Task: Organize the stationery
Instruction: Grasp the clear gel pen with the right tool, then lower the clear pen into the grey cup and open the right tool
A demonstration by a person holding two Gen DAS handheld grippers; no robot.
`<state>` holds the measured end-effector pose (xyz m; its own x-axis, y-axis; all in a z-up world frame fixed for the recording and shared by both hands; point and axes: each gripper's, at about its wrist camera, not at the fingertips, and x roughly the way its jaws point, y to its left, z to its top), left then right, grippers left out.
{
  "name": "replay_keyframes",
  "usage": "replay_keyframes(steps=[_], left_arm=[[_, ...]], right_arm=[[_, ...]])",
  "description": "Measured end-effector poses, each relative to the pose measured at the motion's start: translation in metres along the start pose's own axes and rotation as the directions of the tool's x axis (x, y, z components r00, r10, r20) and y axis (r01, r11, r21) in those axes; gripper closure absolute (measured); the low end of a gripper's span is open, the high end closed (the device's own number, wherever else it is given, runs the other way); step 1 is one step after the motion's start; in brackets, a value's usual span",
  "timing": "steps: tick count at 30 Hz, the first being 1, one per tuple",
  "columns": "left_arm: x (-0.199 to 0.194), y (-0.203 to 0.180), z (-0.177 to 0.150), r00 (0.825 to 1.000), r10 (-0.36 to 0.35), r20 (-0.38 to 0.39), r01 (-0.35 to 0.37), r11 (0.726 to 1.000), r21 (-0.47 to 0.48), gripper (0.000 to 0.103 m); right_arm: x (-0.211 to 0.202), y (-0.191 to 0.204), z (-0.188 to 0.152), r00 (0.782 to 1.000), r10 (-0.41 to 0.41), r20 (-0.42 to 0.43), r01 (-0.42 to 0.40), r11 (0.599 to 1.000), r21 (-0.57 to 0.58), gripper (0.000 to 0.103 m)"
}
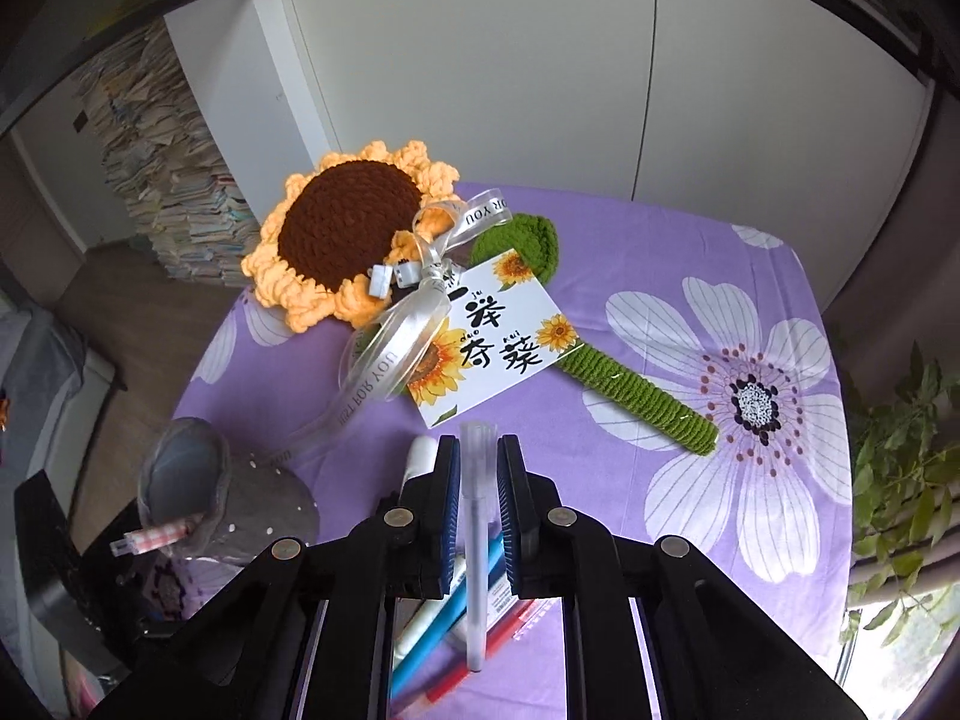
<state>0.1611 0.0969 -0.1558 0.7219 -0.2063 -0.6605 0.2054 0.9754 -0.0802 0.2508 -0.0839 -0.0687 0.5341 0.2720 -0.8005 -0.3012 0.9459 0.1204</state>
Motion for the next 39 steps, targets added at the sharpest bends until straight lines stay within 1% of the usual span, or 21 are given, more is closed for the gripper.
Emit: replay_keyframes(steps=[3, 5, 8, 11, 15, 18, 21, 26, 29, 33, 39], left_arm=[[0.0, 0.0, 0.0, 1.0, 0.0, 0.0, 0.0, 1.0, 0.0, 0.034], [0.0, 0.0, 0.0, 1.0, 0.0, 0.0, 0.0, 1.0, 0.0, 0.034], [0.0, 0.0, 0.0, 1.0, 0.0, 0.0, 0.0, 1.0, 0.0, 0.034], [0.0, 0.0, 0.0, 1.0, 0.0, 0.0, 0.0, 1.0, 0.0, 0.034], [0.0, 0.0, 0.0, 1.0, 0.0, -0.001, 0.0, 1.0, 0.0, 0.034], [0.0, 0.0, 0.0, 1.0, -0.001, -0.001, 0.001, 1.0, -0.001, 0.034], [0.0, 0.0, 0.0, 1.0, 0.0, -0.001, 0.0, 1.0, -0.001, 0.034], [0.0, 0.0, 0.001, 1.0, 0.0, -0.001, 0.0, 1.0, -0.001, 0.034], [0.0, 0.0, 0.001, 1.0, 0.0, -0.002, 0.0, 1.0, -0.001, 0.034], [0.0, 0.0, 0.001, 1.0, 0.0, -0.003, 0.0, 1.0, -0.001, 0.034], [0.002, -0.001, -0.001, 1.0, 0.003, -0.012, -0.003, 1.0, -0.004, 0.034]], right_arm=[[-0.032, 0.009, -0.001, 0.997, 0.033, 0.074, -0.033, 0.999, -0.004, 0.09], [-0.051, 0.018, 0.0, 0.99, 0.063, 0.128, -0.061, 0.998, -0.018, 0.09], [-0.078, 0.032, 0.004, 0.971, 0.126, 0.202, -0.117, 0.992, -0.055, 0.09], [-0.099, 0.051, 0.007, 0.948, 0.186, 0.257, -0.163, 0.981, -0.11, 0.09], [-0.105, 0.074, 0.015, 0.922, 0.243, 0.302, -0.201, 0.966, -0.164, 0.09], [-0.1, 0.085, 0.015, 0.912, 0.276, 0.303, -0.228, 0.956, -0.184, 0.09], [-0.087, 0.093, 0.012, 0.919, 0.27, 0.288, -0.22, 0.956, -0.196, 0.09], [-0.056, 0.095, 0.001, 0.947, 0.253, 0.198, -0.215, 0.957, -0.197, 0.09], [-0.042, 0.093, -0.006, 0.958, 0.248, 0.143, -0.22, 0.957, -0.188, 0.09], [-0.028, 0.093, -0.014, 0.965, 0.249, 0.078, -0.231, 0.955, -0.184, 0.09], [-0.028, 0.087, -0.021, 0.969, 0.241, 0.055, -0.228, 0.957, -0.178, 0.09]])
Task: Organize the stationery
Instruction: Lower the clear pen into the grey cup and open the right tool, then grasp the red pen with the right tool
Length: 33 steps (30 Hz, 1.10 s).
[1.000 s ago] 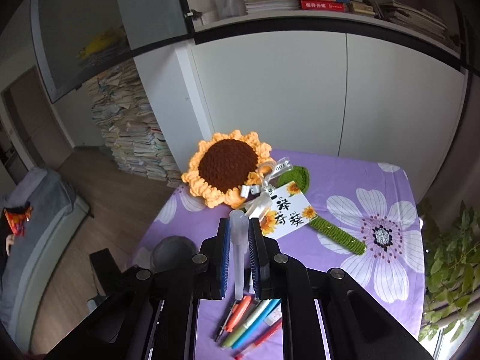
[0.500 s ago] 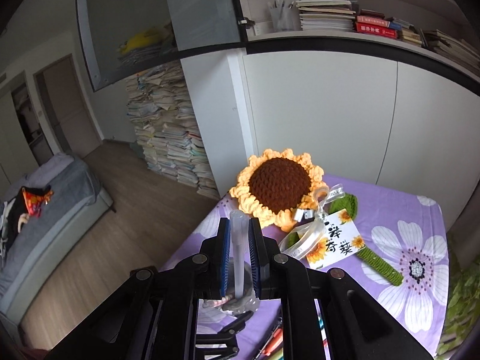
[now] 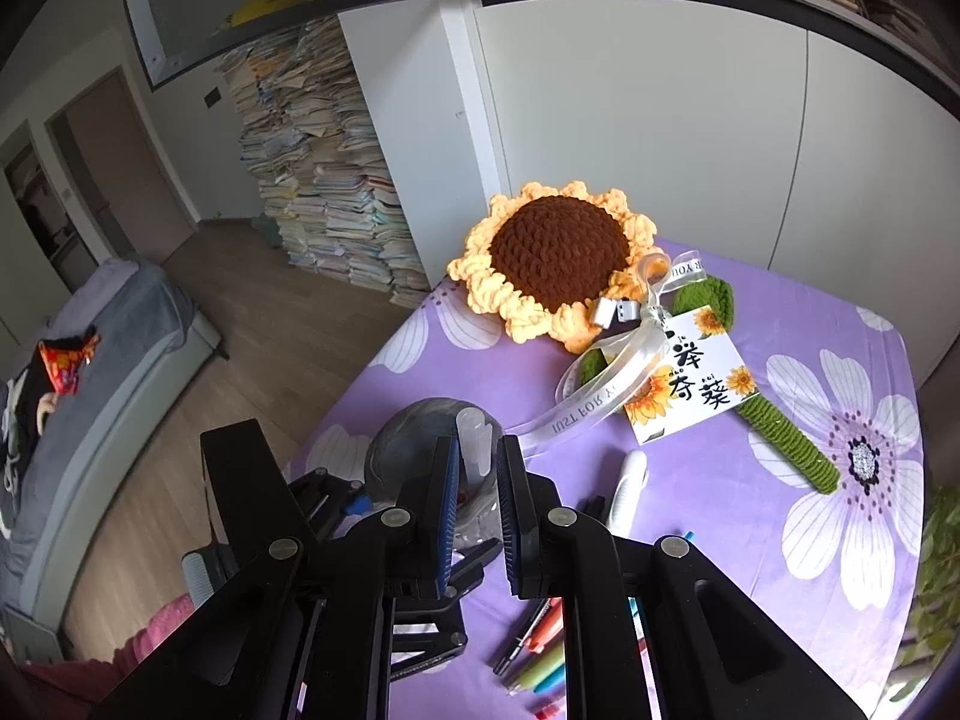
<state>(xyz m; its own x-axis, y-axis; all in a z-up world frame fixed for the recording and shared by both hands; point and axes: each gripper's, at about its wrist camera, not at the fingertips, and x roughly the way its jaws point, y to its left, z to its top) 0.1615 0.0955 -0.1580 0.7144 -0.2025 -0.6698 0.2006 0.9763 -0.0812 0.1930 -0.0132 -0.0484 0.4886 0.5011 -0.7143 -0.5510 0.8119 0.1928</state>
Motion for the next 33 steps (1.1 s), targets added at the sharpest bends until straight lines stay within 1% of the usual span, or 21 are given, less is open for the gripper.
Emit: replay_keyframes(steps=[3, 5, 7, 9, 12, 14, 15, 16, 18, 19, 21, 22, 23, 25, 27, 30, 33], left_arm=[[0.0, 0.0, -0.001, 1.0, 0.001, 0.0, -0.001, 1.0, 0.0, 0.034], [0.0, 0.0, -0.001, 1.0, 0.002, -0.001, -0.002, 1.0, 0.0, 0.034], [0.0, 0.0, -0.001, 1.0, 0.003, -0.001, -0.003, 1.0, 0.001, 0.034], [0.0, 0.0, -0.001, 1.0, 0.002, -0.001, -0.002, 1.0, 0.001, 0.034], [0.0, 0.0, -0.001, 1.0, 0.003, -0.001, -0.003, 1.0, 0.001, 0.034], [0.0, 0.0, -0.001, 1.0, 0.002, -0.001, -0.002, 1.0, 0.001, 0.034], [0.0, 0.0, -0.001, 1.0, 0.002, -0.001, -0.002, 1.0, 0.001, 0.034], [0.0, 0.0, -0.001, 1.0, 0.002, -0.001, -0.002, 1.0, 0.001, 0.034], [-0.001, 0.0, 0.0, 1.0, 0.004, 0.001, -0.004, 1.0, 0.001, 0.034], [-0.001, 0.001, 0.001, 1.0, 0.004, 0.002, -0.004, 1.0, 0.001, 0.034], [-0.002, 0.001, 0.0, 1.0, 0.004, 0.001, -0.004, 1.0, 0.001, 0.034], [-0.002, 0.001, 0.0, 1.0, 0.004, 0.001, -0.004, 1.0, 0.001, 0.034], [-0.002, 0.001, 0.0, 1.0, 0.004, 0.001, -0.004, 1.0, 0.002, 0.034], [-0.002, 0.001, 0.0, 1.0, 0.004, 0.001, -0.004, 1.0, 0.001, 0.034], [-0.002, 0.001, 0.001, 1.0, 0.004, 0.001, -0.004, 1.0, 0.002, 0.034], [-0.002, 0.001, 0.001, 1.0, 0.004, 0.001, -0.004, 1.0, 0.002, 0.034], [-0.002, 0.001, 0.0, 1.0, 0.004, 0.001, -0.004, 1.0, 0.002, 0.034]], right_arm=[[-0.011, -0.009, -0.005, 1.0, 0.002, 0.016, -0.002, 1.0, 0.021, 0.09], [-0.02, -0.021, -0.011, 0.999, -0.023, 0.035, 0.021, 0.999, 0.05, 0.089], [-0.026, -0.036, -0.02, 0.997, -0.065, 0.042, 0.061, 0.994, 0.087, 0.089], [-0.03, -0.052, -0.032, 0.991, -0.127, 0.05, 0.12, 0.985, 0.125, 0.089], [-0.034, -0.075, -0.054, 0.969, -0.241, 0.062, 0.227, 0.958, 0.176, 0.089], [-0.035, -0.085, -0.067, 0.96, -0.269, 0.074, 0.251, 0.949, 0.188, 0.089], [-0.033, -0.089, -0.073, 0.959, -0.277, 0.066, 0.26, 0.945, 0.197, 0.089], [-0.03, -0.092, -0.078, 0.961, -0.274, 0.037, 0.261, 0.943, 0.205, 0.089], [-0.018, -0.094, -0.083, 0.969, -0.241, -0.053, 0.247, 0.949, 0.195, 0.089], [-0.012, -0.092, -0.087, 0.968, -0.237, -0.082, 0.248, 0.951, 0.184, 0.089], [-0.003, -0.087, -0.093, 0.955, -0.272, -0.119, 0.289, 0.945, 0.156, 0.089], [0.001, -0.083, -0.097, 0.95, -0.282, -0.133, 0.299, 0.944, 0.138, 0.09], [0.005, -0.081, -0.101, 0.951, -0.275, -0.143, 0.294, 0.946, 0.135, 0.089], [0.012, -0.082, -0.105, 0.956, -0.236, -0.174, 0.265, 0.949, 0.169, 0.089], [0.018, -0.087, -0.109, 0.962, -0.19, -0.198, 0.233, 0.945, 0.23, 0.089], [0.025, -0.092, -0.114, 0.956, -0.186, -0.227, 0.246, 0.929, 0.276, 0.089], [0.027, -0.091, -0.117, 0.957, -0.162, -0.239, 0.231, 0.928, 0.293, 0.089]])
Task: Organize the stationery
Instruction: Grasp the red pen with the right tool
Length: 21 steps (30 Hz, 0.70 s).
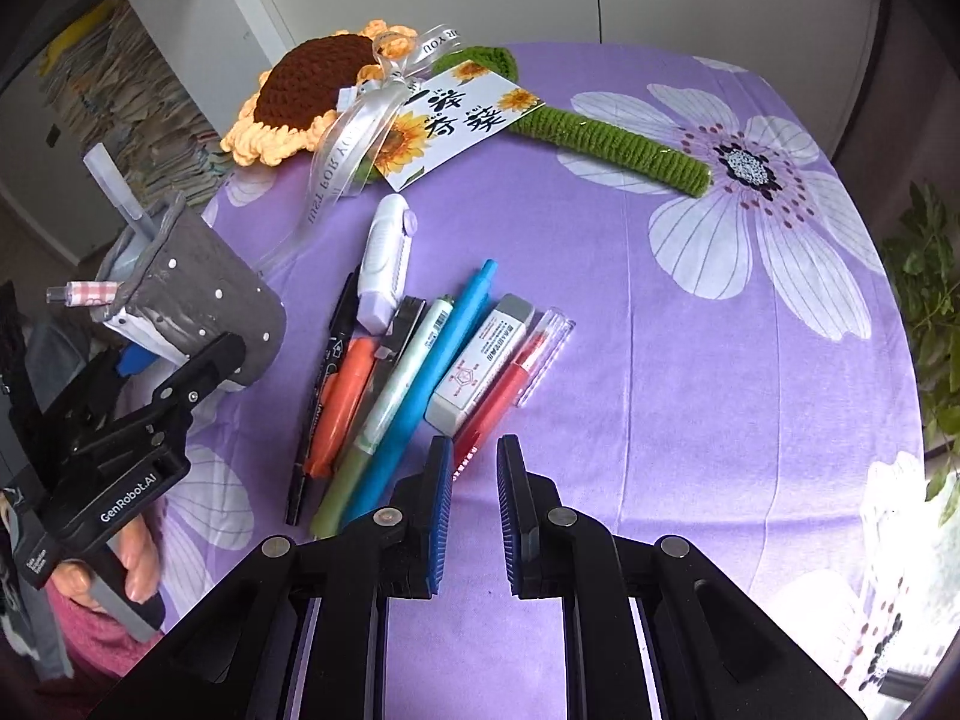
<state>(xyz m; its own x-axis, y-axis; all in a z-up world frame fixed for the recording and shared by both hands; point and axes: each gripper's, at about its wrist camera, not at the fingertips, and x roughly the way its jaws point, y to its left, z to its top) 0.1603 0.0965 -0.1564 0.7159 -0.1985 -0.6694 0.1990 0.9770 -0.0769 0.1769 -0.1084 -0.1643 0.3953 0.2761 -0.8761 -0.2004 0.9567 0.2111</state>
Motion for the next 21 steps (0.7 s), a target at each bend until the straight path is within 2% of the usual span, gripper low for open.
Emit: replay_keyframes(steps=[8, 16, 21], left_arm=[[0.0, 0.0, 0.0, 1.0, 0.0, 0.0, 0.0, 1.0, -0.001, 0.034], [0.0, 0.0, 0.001, 1.0, 0.0, 0.0, 0.0, 1.0, 0.0, 0.034], [0.0, 0.0, 0.0, 1.0, 0.0, -0.001, 0.0, 1.0, 0.0, 0.034]], right_arm=[[0.013, 0.005, 0.001, 0.998, 0.01, -0.06, -0.008, 0.999, 0.031, 0.089], [0.014, 0.004, 0.0, 0.996, -0.012, -0.085, 0.015, 0.999, 0.034, 0.089], [0.011, -0.002, 0.002, 0.981, -0.178, -0.078, 0.178, 0.984, -0.008, 0.089]])
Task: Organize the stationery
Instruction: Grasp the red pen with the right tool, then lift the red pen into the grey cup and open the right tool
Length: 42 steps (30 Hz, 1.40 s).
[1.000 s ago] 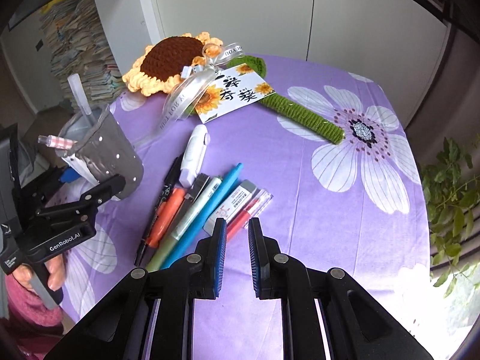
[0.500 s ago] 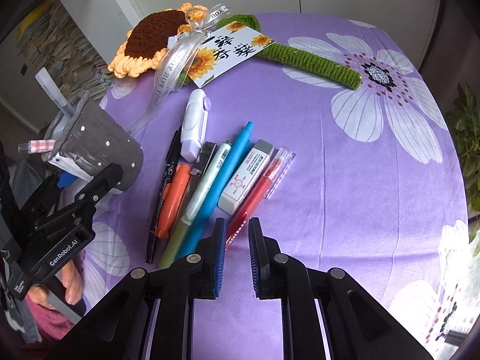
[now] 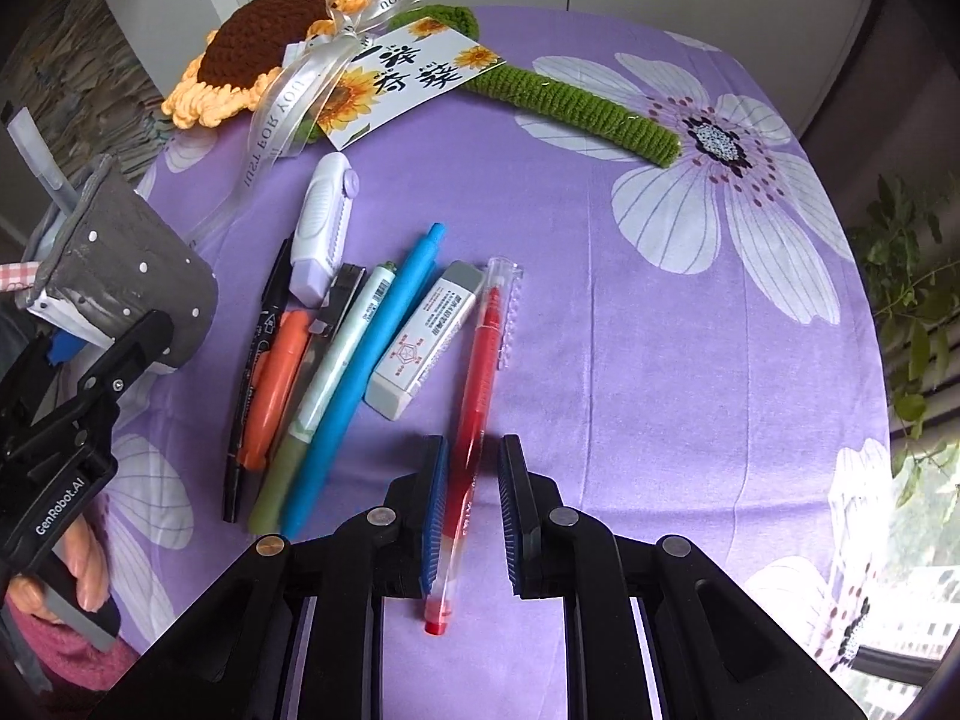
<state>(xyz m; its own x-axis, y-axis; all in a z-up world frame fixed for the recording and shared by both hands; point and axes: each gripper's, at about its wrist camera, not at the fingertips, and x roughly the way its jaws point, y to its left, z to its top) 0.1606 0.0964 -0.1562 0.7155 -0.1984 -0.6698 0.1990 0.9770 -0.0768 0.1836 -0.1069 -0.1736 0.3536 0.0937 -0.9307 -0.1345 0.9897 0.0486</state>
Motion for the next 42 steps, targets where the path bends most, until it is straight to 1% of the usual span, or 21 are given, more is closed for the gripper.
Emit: replay_keyframes(steps=[1, 4, 9, 15, 21, 28, 34, 37, 39, 40, 42], left_arm=[[0.0, 0.0, 0.0, 1.0, 0.0, 0.0, 0.0, 1.0, 0.0, 0.034], [0.0, 0.0, 0.0, 1.0, 0.0, 0.0, 0.0, 1.0, 0.0, 0.034], [0.0, 0.0, 0.0, 1.0, 0.0, 0.0, 0.0, 1.0, 0.0, 0.034], [0.0, 0.0, 0.0, 1.0, 0.0, -0.001, 0.0, 1.0, 0.0, 0.034], [0.0, 0.0, 0.0, 1.0, 0.0, -0.001, 0.0, 1.0, 0.0, 0.034], [-0.001, 0.0, 0.0, 1.0, -0.001, -0.001, 0.001, 1.0, 0.001, 0.034], [-0.001, 0.0, 0.0, 1.0, -0.001, -0.001, 0.001, 1.0, 0.001, 0.034], [0.0, 0.0, 0.0, 1.0, -0.001, -0.001, 0.001, 1.0, 0.001, 0.034], [0.0, 0.0, 0.001, 1.0, -0.001, -0.001, 0.001, 1.0, 0.001, 0.034], [0.0, 0.0, 0.001, 1.0, -0.001, -0.001, 0.001, 1.0, 0.001, 0.034], [0.0, 0.0, 0.0, 1.0, -0.001, -0.001, 0.001, 1.0, 0.001, 0.034]], right_arm=[[-0.001, -0.005, 0.001, 1.0, -0.008, 0.003, 0.008, 1.0, 0.011, 0.089], [-0.005, -0.017, 0.004, 1.0, 0.016, 0.012, -0.016, 0.999, 0.034, 0.089], [-0.009, -0.015, 0.018, 0.999, -0.014, 0.04, 0.014, 1.0, -0.007, 0.088], [0.0, -0.009, 0.034, 1.0, -0.005, 0.029, 0.006, 1.0, -0.025, 0.088], [0.01, -0.004, 0.042, 1.0, -0.029, 0.005, 0.029, 0.998, -0.051, 0.088], [0.021, -0.013, 0.06, 1.0, -0.008, -0.019, 0.007, 0.999, -0.031, 0.087], [0.027, -0.01, 0.072, 0.999, -0.029, -0.019, 0.028, 0.998, -0.053, 0.087], [0.025, -0.005, 0.072, 0.999, -0.027, -0.023, 0.026, 0.998, -0.065, 0.088], [0.021, -0.008, 0.07, 1.0, -0.007, -0.023, 0.006, 0.999, -0.052, 0.088], [0.016, -0.009, 0.068, 1.0, 0.011, -0.01, -0.011, 0.999, -0.043, 0.088], [-0.004, -0.008, 0.064, 0.999, 0.021, 0.037, -0.02, 0.999, -0.04, 0.088]])
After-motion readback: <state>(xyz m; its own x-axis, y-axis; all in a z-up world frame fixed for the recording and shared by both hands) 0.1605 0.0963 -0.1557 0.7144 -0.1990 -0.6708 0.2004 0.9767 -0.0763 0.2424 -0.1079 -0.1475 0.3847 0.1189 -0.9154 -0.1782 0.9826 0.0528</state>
